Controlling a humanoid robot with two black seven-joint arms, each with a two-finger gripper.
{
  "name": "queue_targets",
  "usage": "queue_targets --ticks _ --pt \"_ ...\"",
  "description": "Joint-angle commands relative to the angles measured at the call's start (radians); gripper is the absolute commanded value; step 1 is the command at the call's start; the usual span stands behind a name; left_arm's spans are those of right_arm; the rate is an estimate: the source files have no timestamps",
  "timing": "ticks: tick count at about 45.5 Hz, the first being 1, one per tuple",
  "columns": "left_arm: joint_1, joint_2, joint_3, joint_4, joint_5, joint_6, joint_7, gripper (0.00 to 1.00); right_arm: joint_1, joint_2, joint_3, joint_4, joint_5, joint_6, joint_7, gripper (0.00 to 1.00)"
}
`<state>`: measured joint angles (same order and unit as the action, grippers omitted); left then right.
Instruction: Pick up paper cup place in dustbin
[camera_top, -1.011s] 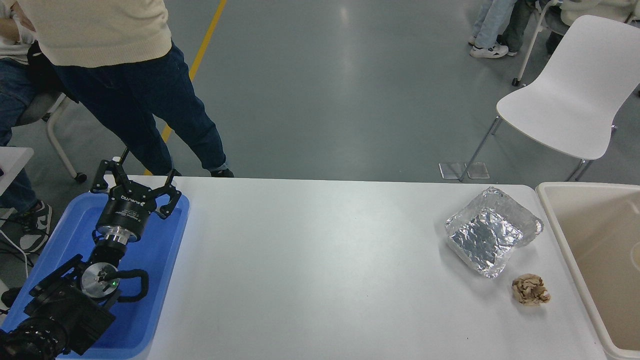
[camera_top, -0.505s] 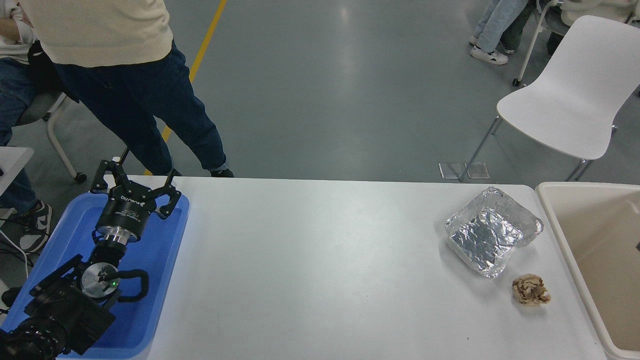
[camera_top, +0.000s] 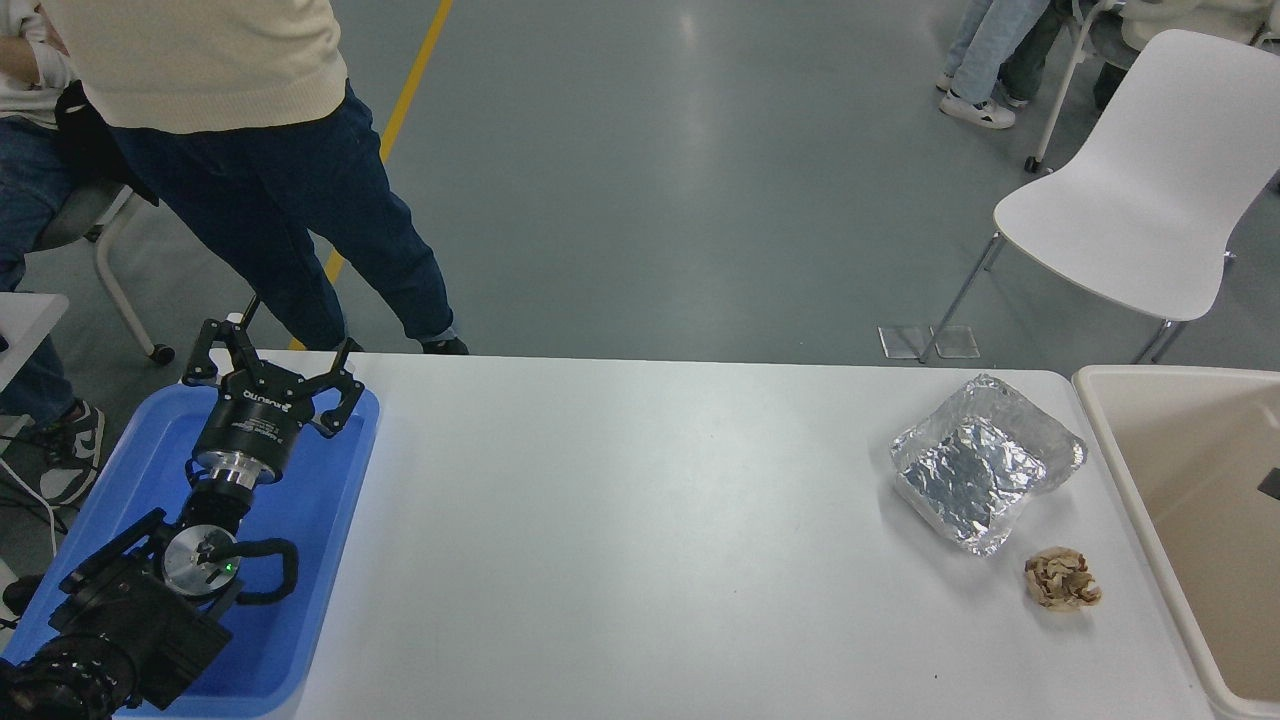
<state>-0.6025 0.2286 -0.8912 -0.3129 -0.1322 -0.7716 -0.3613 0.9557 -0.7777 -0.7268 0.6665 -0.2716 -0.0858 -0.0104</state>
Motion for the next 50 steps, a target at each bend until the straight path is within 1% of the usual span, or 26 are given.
queue_targets --ticks 1,12,17,20,23,32,40,44,50 --pt "0.000 0.000 0.000 -0.002 0.000 0.000 0.001 1.00 0.162 -0.074 -0.111 0.226 -0.001 0.006 0.004 1.00" --pt "0.000 0.000 0.000 0.000 0.000 0.000 0.001 1.00 0.363 -0.117 -0.253 0.416 -0.008 0.032 0.006 1.00" --pt "0.000 0.000 0.000 0.000 0.000 0.000 0.001 1.00 0.414 -0.115 -0.302 0.456 -0.046 0.057 0.006 1.00" --pt "0.000 0.000 0.000 0.000 0.000 0.000 0.001 1.00 0.452 -0.115 -0.330 0.479 -0.070 0.098 0.006 1.00" --pt "0.000 0.000 0.000 0.000 0.000 0.000 0.001 1.00 0.508 -0.115 -0.365 0.502 -0.089 0.173 0.006 1.00" --pt "0.001 0.000 0.000 0.000 0.000 0.000 0.001 1.00 0.722 -0.092 -0.513 0.512 -0.113 0.541 0.004 1.00" --pt "0.001 0.001 0.000 0.000 0.000 0.000 -0.001 1.00 0.816 -0.042 -0.526 0.512 -0.113 0.738 0.004 1.00" --pt "0.001 0.001 0.000 0.000 0.000 0.000 -0.001 1.00 0.865 -0.011 -0.528 0.513 -0.115 0.865 0.003 1.00" --pt "0.001 0.001 0.000 0.000 -0.001 0.000 -0.001 1.00 0.986 0.076 -0.531 0.527 -0.141 0.871 0.000 1.00"
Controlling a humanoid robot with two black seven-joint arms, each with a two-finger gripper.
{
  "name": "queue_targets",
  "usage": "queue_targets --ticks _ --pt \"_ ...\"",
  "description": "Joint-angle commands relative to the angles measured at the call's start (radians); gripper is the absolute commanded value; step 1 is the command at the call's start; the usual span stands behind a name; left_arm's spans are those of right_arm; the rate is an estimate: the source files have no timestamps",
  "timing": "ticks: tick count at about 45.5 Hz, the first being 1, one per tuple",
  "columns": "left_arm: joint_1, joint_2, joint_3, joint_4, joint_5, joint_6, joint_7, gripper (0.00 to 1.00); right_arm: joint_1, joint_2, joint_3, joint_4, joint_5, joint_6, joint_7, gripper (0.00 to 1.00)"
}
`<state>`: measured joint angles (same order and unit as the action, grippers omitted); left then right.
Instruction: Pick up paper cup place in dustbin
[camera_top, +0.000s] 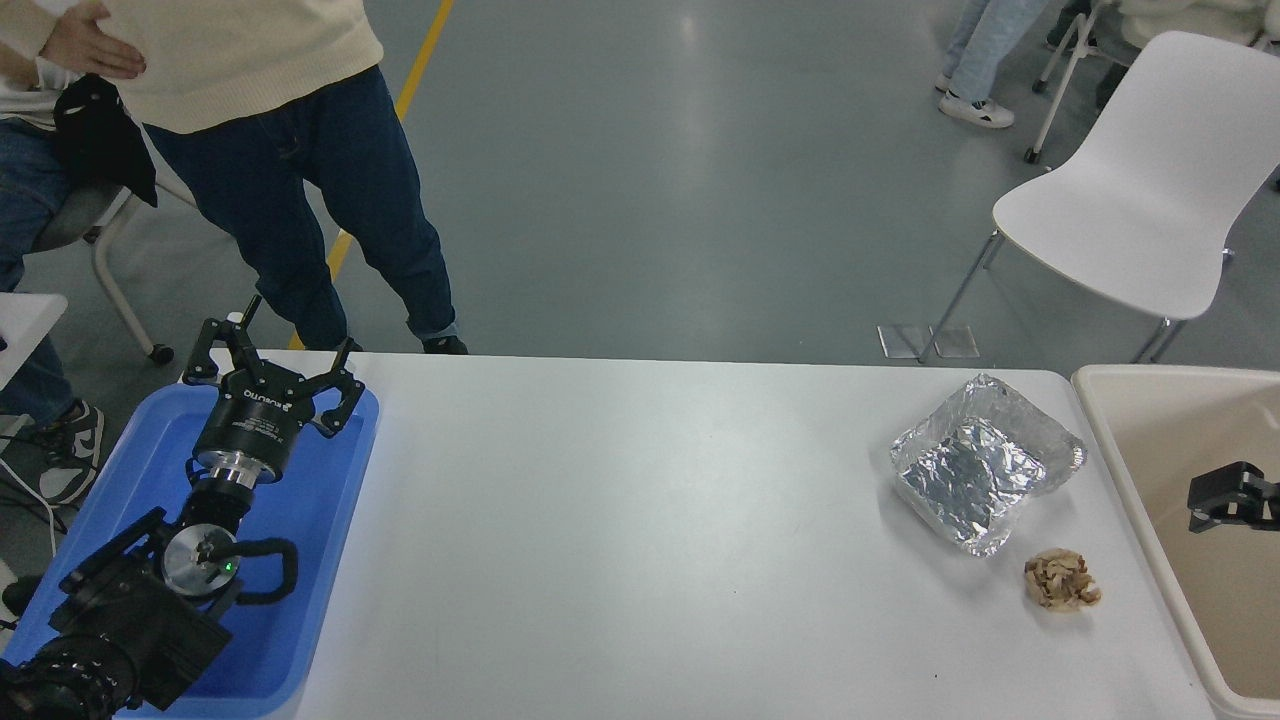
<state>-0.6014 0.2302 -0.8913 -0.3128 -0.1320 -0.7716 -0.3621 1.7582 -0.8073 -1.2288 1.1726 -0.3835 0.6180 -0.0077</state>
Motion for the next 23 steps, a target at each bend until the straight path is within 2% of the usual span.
queue_targets --ticks 1,7,23 --pt "0.002 0.000 0.000 0.000 0.000 0.000 0.000 1.00 0.201 0.121 -0.029 0.022 -0.035 0.167 -0.003 1.00" --pt "0.002 0.000 0.000 0.000 -0.001 0.000 0.000 1.00 0.280 0.204 -0.027 0.050 -0.035 0.167 -0.003 1.00" --pt "0.002 0.000 0.000 0.000 -0.001 0.000 -0.001 1.00 0.421 0.313 -0.014 0.091 0.005 0.167 -0.002 1.00"
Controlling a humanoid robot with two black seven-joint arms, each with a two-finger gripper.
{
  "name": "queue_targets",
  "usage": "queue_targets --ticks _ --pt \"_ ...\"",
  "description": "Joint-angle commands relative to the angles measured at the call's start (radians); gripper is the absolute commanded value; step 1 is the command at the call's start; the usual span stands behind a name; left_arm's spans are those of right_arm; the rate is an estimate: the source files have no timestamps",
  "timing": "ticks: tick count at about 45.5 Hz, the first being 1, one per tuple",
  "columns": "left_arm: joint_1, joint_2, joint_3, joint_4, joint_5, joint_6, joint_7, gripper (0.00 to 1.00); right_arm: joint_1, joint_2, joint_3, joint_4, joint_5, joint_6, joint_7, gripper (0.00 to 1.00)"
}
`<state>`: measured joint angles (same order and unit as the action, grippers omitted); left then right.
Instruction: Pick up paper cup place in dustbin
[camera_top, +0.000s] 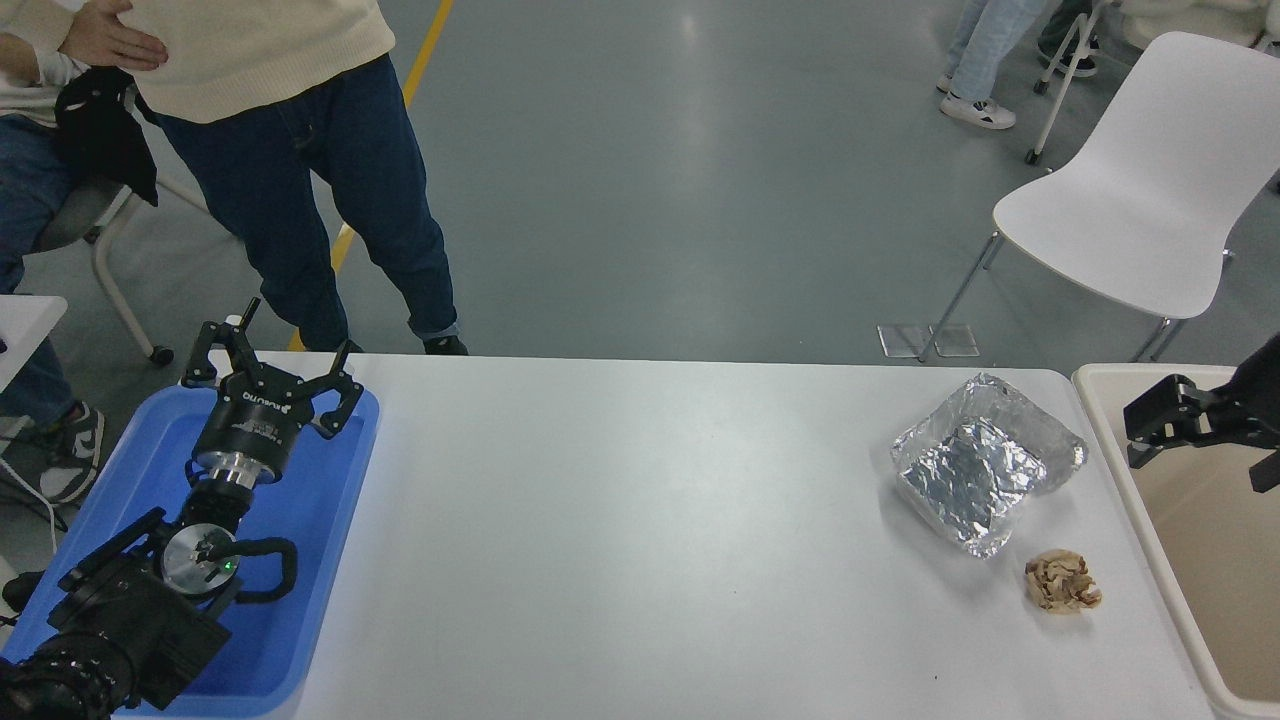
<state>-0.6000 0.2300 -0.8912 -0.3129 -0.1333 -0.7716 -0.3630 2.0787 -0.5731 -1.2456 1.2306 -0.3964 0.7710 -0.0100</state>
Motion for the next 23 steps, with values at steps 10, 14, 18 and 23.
queue_targets --ticks 10,14,18,23 --pt "0.000 0.000 0.000 0.000 0.000 0.000 -0.001 1.00 0.192 0.134 0.003 0.121 0.050 0.014 0.001 1.00" --pt "0.000 0.000 0.000 0.000 0.000 0.000 -0.001 1.00 0.216 0.139 0.005 0.127 0.057 0.014 0.001 1.00" --pt "0.000 0.000 0.000 0.000 0.000 0.000 -0.001 1.00 0.251 0.139 0.003 0.138 0.057 0.014 0.001 1.00" --pt "0.000 0.000 0.000 0.000 0.000 0.000 0.001 1.00 0.278 0.136 0.000 0.136 0.057 0.014 0.001 1.00"
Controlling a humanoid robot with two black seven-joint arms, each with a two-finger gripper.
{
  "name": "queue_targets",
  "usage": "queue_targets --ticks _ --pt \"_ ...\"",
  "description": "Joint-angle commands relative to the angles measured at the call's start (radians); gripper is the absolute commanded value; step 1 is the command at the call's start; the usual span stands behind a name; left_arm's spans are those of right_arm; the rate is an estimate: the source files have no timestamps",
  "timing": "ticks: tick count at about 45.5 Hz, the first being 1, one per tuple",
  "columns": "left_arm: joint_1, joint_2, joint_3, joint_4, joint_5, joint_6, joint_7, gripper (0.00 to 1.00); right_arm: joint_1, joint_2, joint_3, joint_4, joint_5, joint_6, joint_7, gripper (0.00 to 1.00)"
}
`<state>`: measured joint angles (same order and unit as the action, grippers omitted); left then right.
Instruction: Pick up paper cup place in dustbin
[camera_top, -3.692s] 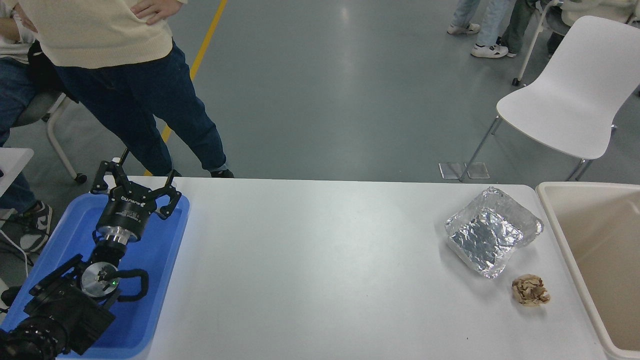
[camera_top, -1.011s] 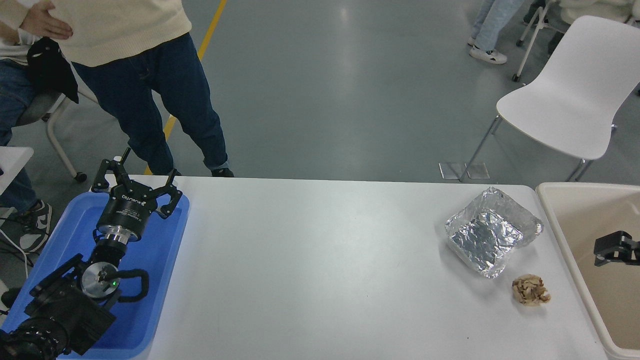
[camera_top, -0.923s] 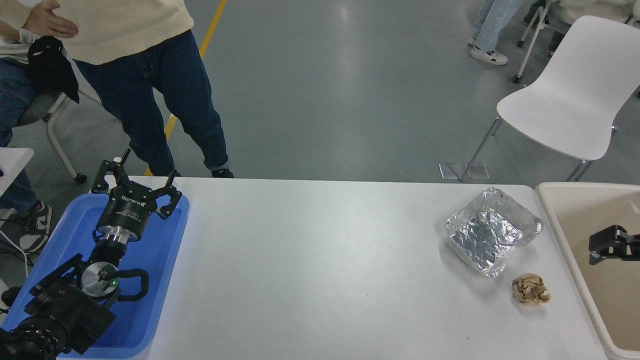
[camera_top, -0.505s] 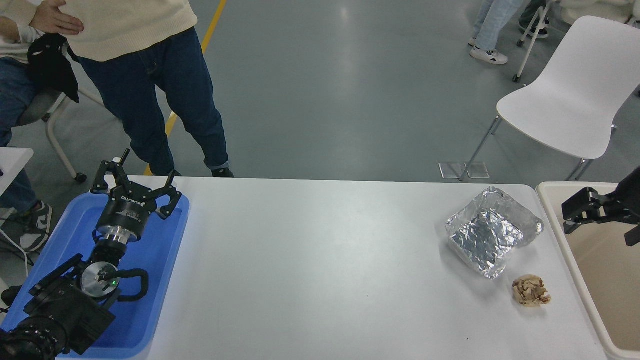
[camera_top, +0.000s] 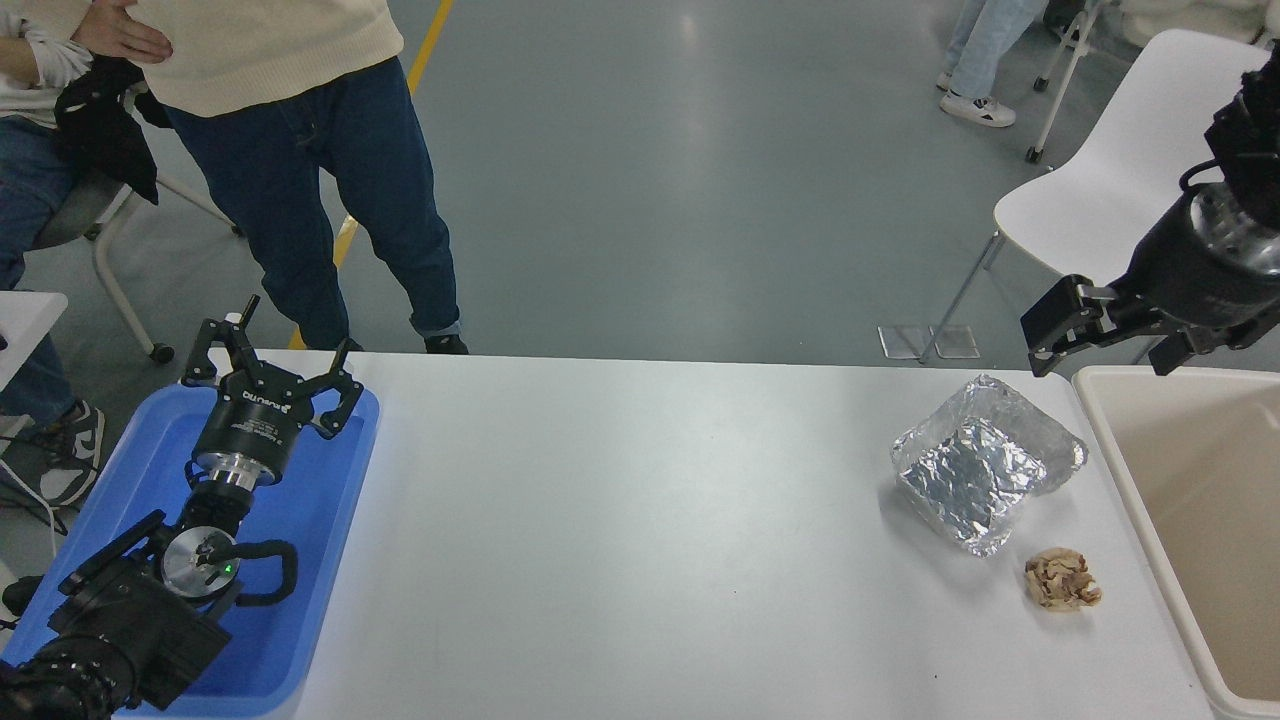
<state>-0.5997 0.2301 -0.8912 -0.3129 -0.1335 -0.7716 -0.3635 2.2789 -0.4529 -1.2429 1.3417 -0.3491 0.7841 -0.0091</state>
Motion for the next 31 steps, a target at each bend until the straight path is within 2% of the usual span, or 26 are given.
queue_targets --ticks 1,31 --pt "0.000 0.000 0.000 0.000 0.000 0.000 0.000 1.00 0.080 0.014 -0.003 0.024 0.010 0.001 0.000 1.00" --pt "0.000 0.000 0.000 0.000 0.000 0.000 0.001 1.00 0.096 0.022 0.042 0.020 0.022 0.001 0.000 1.00"
